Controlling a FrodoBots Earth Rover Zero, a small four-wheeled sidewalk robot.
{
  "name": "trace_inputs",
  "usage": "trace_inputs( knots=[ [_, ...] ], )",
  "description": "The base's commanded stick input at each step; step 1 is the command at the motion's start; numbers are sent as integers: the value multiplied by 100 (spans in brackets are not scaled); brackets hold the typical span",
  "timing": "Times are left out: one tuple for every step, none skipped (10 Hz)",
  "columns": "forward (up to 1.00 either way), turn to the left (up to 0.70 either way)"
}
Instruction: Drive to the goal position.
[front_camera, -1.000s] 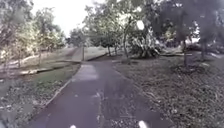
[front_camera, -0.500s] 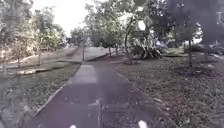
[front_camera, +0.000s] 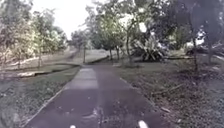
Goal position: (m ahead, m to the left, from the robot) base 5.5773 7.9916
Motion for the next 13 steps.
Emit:
trace_inputs(
  knots=[
    [50, 0],
    [50, 0],
    [50, 0],
    [50, 0],
    [50, 0],
    [50, 0],
    [50, 0],
    [50, 0],
    [50, 0],
    [50, 0],
    [50, 0],
    [50, 0],
    [50, 0]
  ],
)
